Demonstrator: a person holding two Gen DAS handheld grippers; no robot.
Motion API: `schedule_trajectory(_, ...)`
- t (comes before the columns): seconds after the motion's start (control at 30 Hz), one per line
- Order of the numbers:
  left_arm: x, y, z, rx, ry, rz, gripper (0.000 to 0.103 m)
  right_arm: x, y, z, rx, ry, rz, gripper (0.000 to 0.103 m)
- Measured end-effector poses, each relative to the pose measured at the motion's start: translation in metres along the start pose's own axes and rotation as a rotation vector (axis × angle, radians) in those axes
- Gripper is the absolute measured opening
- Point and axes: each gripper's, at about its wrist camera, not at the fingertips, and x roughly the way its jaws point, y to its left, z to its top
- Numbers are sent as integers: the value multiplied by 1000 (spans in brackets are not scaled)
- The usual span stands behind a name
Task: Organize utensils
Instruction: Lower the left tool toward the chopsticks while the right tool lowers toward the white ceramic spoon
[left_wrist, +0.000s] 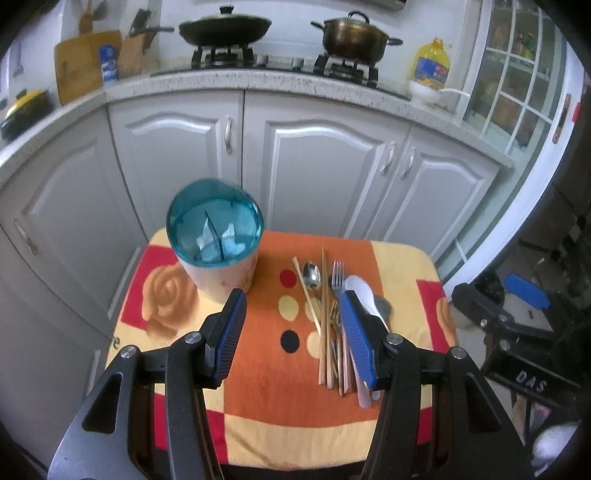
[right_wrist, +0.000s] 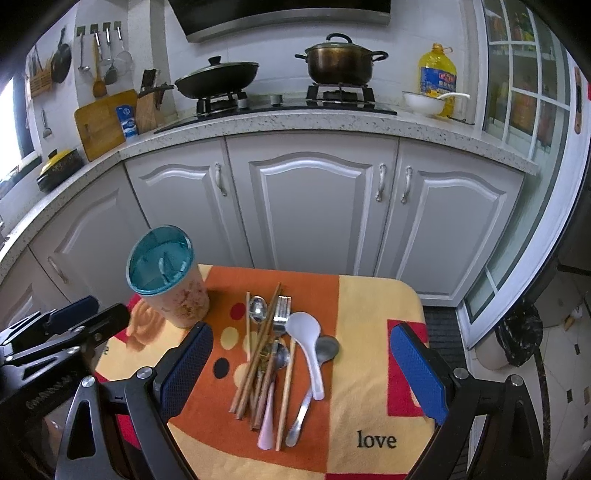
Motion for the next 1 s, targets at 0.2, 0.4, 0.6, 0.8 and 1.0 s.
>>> schedule_trajectory(0.2, 22, 6, -8, -24, 59, -12, 52, 30, -22, -14, 11, 51, 15, 97)
schedule_trajectory(0.4, 51, 3, -18, -20, 135, -40, 52, 62, -34, -33, -2, 113, 60, 90)
schedule_trajectory(0.6, 87, -4, -25, -5, 203, -74, 52, 104, -39, -40, -18, 183, 118, 74)
schedule_trajectory(0.8, 128, -13, -28, 31, 265, -93, 40, 137, -42, -41, -17, 225, 179, 64)
schedule_trajectory(1.0, 171, -16, -20, 37, 320, -105, 24, 167, -51, -34, 35, 262, 239, 53)
